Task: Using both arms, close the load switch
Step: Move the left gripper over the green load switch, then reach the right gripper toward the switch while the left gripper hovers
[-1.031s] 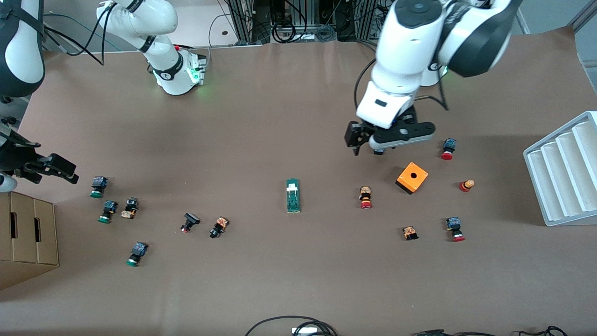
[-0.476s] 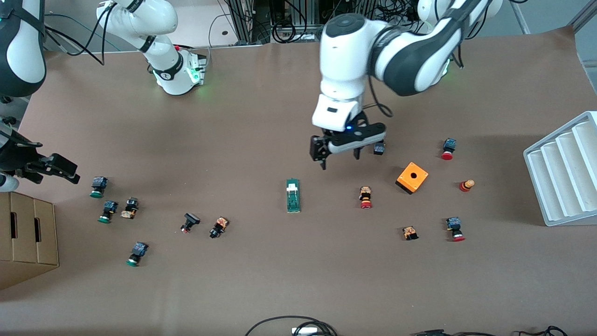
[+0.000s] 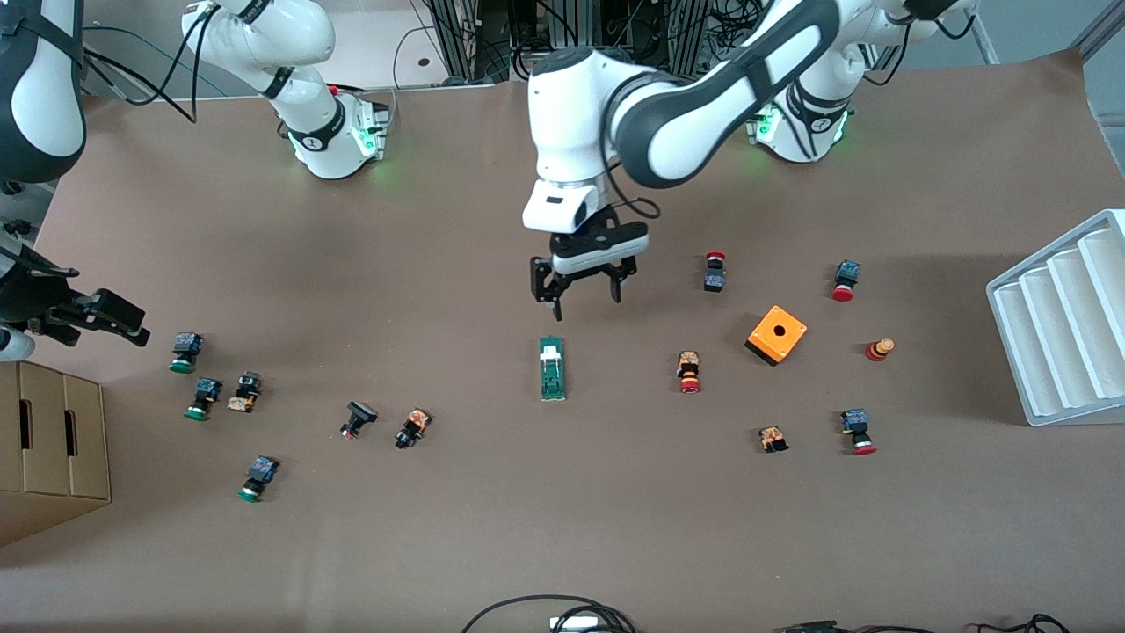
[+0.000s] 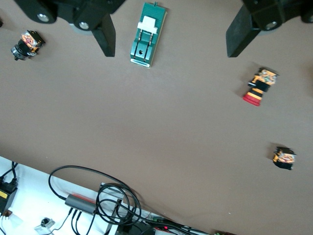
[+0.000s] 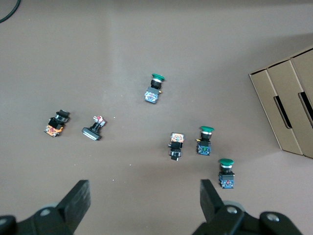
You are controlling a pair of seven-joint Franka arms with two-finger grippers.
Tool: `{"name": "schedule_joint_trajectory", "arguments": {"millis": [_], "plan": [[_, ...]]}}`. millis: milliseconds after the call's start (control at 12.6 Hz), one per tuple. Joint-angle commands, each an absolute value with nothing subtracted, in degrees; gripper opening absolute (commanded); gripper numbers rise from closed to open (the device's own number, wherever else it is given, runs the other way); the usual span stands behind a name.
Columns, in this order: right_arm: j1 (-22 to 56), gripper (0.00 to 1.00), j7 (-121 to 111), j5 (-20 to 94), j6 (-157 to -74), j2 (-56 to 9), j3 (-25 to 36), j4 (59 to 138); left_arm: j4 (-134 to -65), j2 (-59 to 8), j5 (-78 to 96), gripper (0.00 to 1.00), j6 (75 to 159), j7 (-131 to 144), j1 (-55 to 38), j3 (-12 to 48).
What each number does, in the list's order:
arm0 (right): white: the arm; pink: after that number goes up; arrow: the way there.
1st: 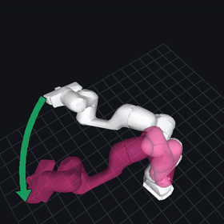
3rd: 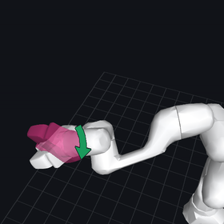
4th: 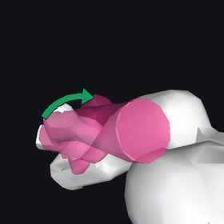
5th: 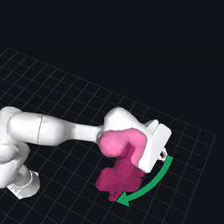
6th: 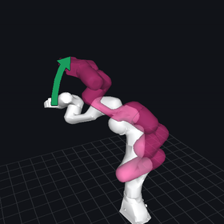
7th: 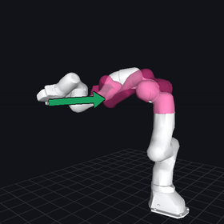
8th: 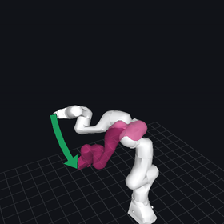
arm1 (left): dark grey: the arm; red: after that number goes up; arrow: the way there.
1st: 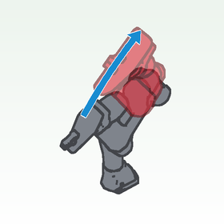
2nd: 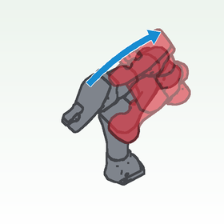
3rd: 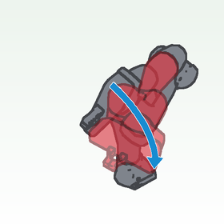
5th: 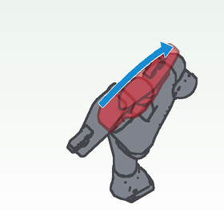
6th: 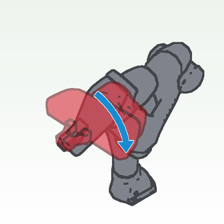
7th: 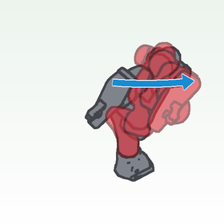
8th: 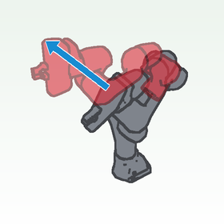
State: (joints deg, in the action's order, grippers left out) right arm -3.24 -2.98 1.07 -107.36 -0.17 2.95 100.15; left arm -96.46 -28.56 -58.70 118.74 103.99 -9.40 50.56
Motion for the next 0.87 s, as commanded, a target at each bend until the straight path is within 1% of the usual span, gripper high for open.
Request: {"name": "schedule_joint_trajectory", "arguments": {"millis": [0,159,238,317,555,793], "plan": [[-2.9,1.00,-3.8,-0.1,-107.7,0.2,2.9,100.2,-95.2,-33.4,-66.9,1.00,118.7,110.7,-12.5,50.8],[-2.8,1.00,-3.8,-0.1,-107.4,0.4,2.8,100.2,-95.3,-36.5,-72.2,1.00,118.1,113.8,-15.5,50.5],[-2.8,1.00,-3.6,0.0,-105.6,0.6,2.8,100.2,-95.4,-38.0,-74.4,1.00,118.0,114.1,-17.0,49.5],[-2.8,1.00,-3.3,0.5,-103.8,0.7,2.8,100.1,-95.4,-38.7,-75.8,1.00,117.9,114.0,-19.2,47.5],[-1.6,1.00,-3.1,0.6,-104.7,0.2,2.7,98.9,-95.1,-39.7,-77.3,1.00,117.9,114.2,-28.9,38.2],[-1.1,1.00,-3.3,0.6,-105.3,0.1,2.7,98.5,-95.1,-40.3,-77.4,1.00,117.9,114.8,-35.2,31.8]]}}
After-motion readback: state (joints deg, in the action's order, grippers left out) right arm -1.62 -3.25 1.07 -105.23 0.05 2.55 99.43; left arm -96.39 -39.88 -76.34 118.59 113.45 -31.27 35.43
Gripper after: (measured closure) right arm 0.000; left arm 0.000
